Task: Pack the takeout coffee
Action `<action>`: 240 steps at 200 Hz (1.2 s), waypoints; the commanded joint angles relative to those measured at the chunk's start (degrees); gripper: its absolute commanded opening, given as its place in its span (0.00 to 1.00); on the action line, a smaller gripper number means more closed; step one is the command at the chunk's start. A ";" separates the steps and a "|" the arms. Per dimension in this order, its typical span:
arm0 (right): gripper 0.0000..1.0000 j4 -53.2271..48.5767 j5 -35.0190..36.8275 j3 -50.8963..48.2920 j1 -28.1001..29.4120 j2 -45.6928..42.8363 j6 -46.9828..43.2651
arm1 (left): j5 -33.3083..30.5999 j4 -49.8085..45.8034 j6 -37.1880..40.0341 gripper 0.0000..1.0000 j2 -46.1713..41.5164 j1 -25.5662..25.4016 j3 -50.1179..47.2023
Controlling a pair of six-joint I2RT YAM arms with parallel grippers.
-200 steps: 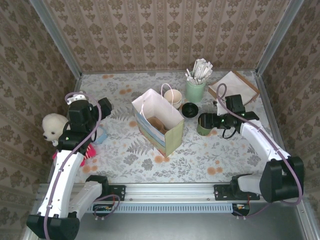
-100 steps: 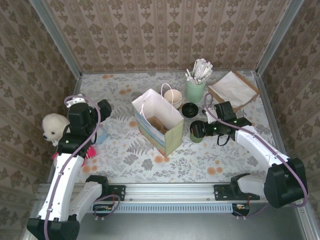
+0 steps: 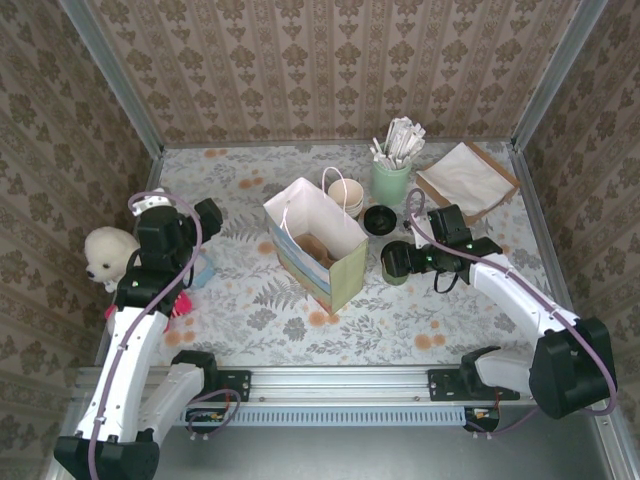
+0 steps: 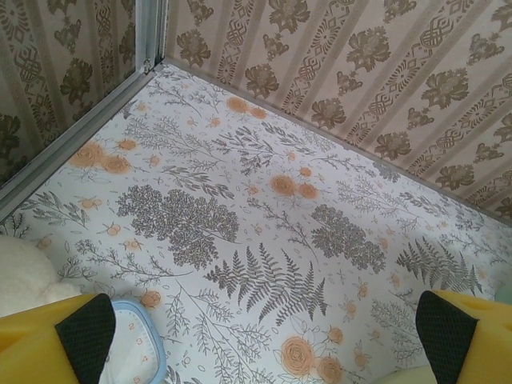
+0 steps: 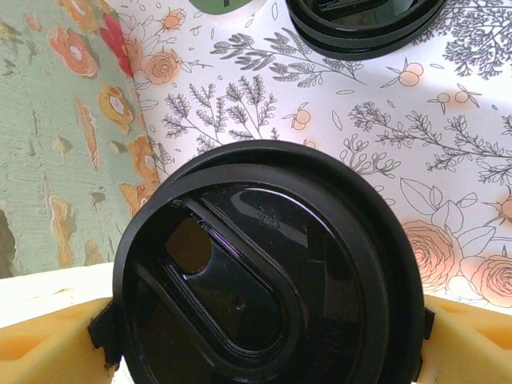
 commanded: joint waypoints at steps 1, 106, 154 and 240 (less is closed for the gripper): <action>0.90 0.14 2.06 -0.17 0.34 -1.78 -0.54 | -1.21 1.76 0.18 1.00 -1.08 0.41 -0.93; 1.00 -14.25 9.53 8.72 0.58 -0.99 14.46 | -1.98 1.54 0.27 1.00 -1.31 0.54 -1.08; 1.00 -23.23 10.22 16.94 2.59 5.98 19.84 | -2.51 1.54 -0.36 1.00 -1.58 0.72 -1.35; 1.00 -27.80 14.37 24.67 7.07 17.22 18.48 | -3.85 -1.71 -0.03 1.00 -2.01 1.19 -0.84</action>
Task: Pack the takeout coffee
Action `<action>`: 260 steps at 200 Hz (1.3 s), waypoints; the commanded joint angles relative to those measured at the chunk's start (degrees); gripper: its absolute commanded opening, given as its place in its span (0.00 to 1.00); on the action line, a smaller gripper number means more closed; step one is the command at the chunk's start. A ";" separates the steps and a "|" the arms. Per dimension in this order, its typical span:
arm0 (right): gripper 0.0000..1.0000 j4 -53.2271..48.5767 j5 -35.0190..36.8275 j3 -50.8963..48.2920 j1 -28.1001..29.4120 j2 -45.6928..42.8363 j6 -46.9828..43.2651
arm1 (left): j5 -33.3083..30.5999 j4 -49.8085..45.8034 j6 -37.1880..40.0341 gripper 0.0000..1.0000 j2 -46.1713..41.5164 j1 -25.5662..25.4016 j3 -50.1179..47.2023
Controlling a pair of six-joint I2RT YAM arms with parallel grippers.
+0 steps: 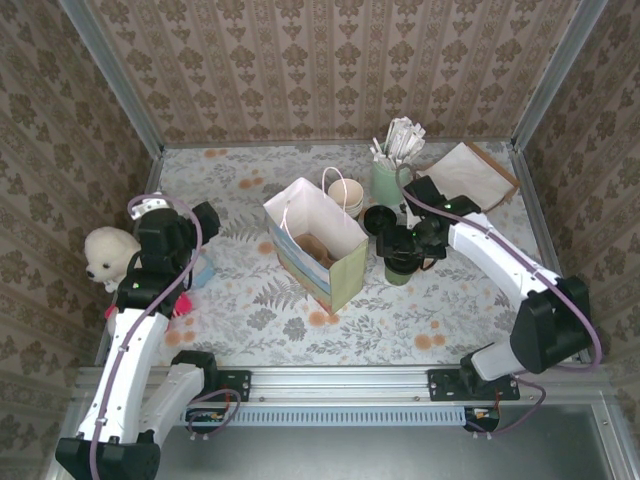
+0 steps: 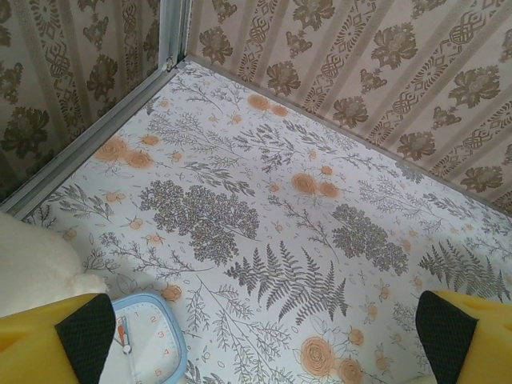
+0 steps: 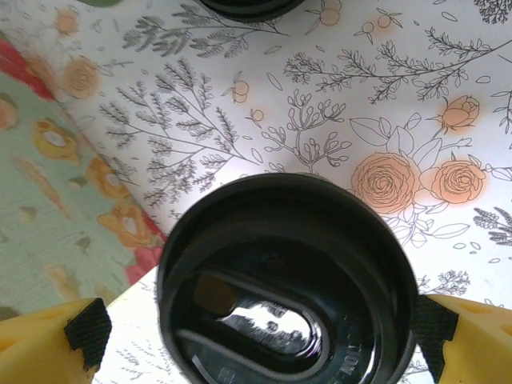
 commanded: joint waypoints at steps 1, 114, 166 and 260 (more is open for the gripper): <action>1.00 -4.40 2.75 2.20 1.45 2.35 -0.01 | -1.58 -0.77 0.01 1.00 -1.38 0.66 0.27; 1.00 -9.00 9.28 7.80 6.09 3.12 -0.23 | -1.85 -0.97 0.13 1.00 -1.73 1.36 -0.52; 1.00 -10.89 13.07 6.20 6.30 3.80 -0.38 | -1.50 -0.39 -0.01 1.00 -1.51 1.58 -1.18; 1.00 -7.72 10.18 3.63 6.33 6.43 -0.36 | -1.16 -0.97 0.33 1.00 -1.55 1.94 -1.39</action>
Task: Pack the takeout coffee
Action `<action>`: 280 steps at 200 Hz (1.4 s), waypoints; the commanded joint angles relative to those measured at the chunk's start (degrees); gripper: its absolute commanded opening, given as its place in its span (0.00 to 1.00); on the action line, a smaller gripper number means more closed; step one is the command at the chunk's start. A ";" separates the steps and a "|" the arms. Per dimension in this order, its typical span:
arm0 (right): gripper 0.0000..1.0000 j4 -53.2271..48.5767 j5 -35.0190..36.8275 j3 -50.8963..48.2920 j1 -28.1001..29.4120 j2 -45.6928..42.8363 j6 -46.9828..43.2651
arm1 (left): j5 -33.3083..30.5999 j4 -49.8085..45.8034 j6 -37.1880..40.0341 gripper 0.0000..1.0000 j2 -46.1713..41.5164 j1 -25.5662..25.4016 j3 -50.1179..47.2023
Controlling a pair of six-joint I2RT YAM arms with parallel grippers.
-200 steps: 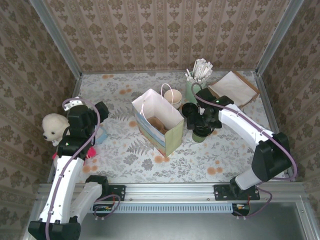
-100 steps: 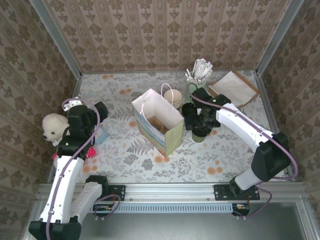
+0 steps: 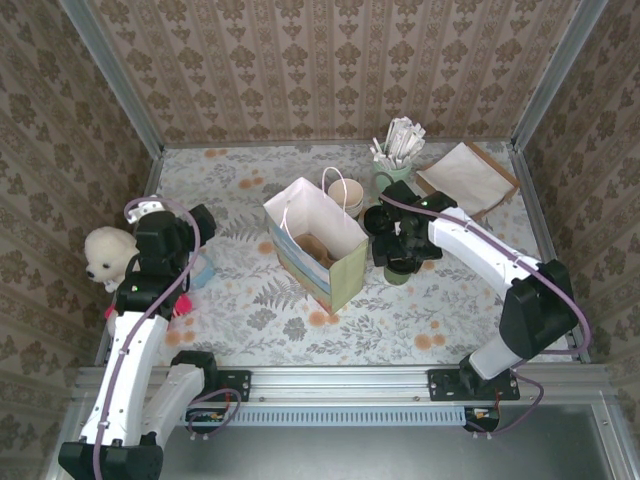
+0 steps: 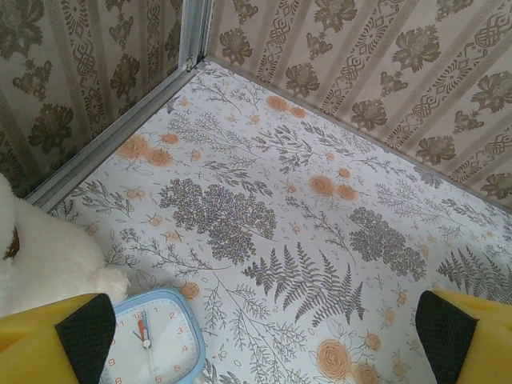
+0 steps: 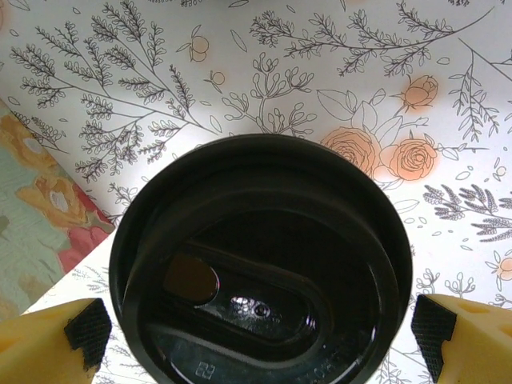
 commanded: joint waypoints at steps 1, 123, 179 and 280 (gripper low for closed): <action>1.00 -0.31 0.32 -1.07 0.32 1.23 -0.26 | -0.30 -0.29 0.32 1.00 -0.70 0.58 -0.54; 0.98 -3.36 0.74 0.74 0.33 4.38 0.54 | 0.23 -0.40 0.14 1.00 -1.05 1.13 -1.24; 0.96 -3.66 0.52 1.35 0.51 3.98 0.35 | 0.77 -0.29 0.04 1.00 -0.97 1.39 -1.39; 0.92 -2.80 0.46 0.58 0.60 2.21 0.75 | 1.93 -0.16 -0.22 1.00 -0.61 1.75 -1.41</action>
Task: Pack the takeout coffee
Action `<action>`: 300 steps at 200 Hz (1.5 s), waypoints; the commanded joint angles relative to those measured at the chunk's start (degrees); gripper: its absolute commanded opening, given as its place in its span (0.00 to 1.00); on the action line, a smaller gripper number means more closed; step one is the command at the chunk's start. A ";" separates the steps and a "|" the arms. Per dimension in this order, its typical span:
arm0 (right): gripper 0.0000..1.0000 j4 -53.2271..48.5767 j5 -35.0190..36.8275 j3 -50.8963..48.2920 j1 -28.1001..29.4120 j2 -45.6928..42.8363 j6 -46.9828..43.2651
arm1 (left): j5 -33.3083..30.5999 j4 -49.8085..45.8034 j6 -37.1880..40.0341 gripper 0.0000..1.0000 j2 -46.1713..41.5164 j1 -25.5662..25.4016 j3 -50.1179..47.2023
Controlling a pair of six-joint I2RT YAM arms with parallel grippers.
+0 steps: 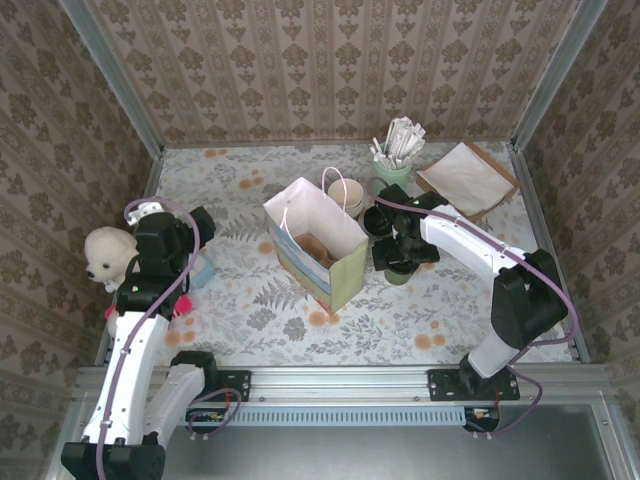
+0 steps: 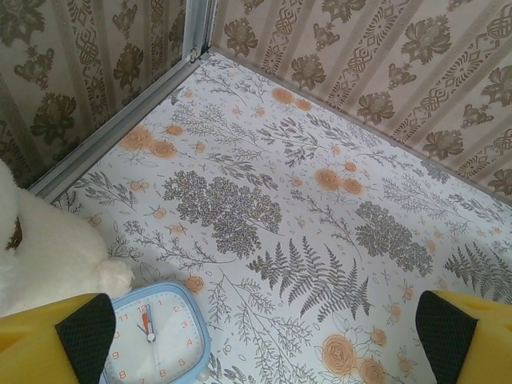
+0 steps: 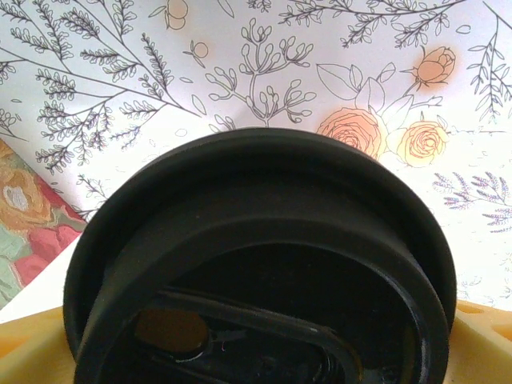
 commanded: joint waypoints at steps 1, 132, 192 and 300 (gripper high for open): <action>0.92 -1.65 0.46 0.49 0.40 -1.39 0.57 | 0.85 -0.14 -0.22 1.00 -0.50 0.52 -0.34; 0.66 -10.05 8.35 7.57 1.05 -18.93 -7.77 | 15.30 -10.10 -0.52 1.00 11.43 -7.66 19.29; 0.64 -17.52 10.34 27.71 3.78 -20.17 -10.42 | 11.09 -20.71 0.46 0.93 14.88 -26.93 34.30; 0.63 -12.06 10.21 50.88 24.38 -7.52 -11.45 | -1.90 -27.38 -3.09 0.43 20.35 -40.63 35.98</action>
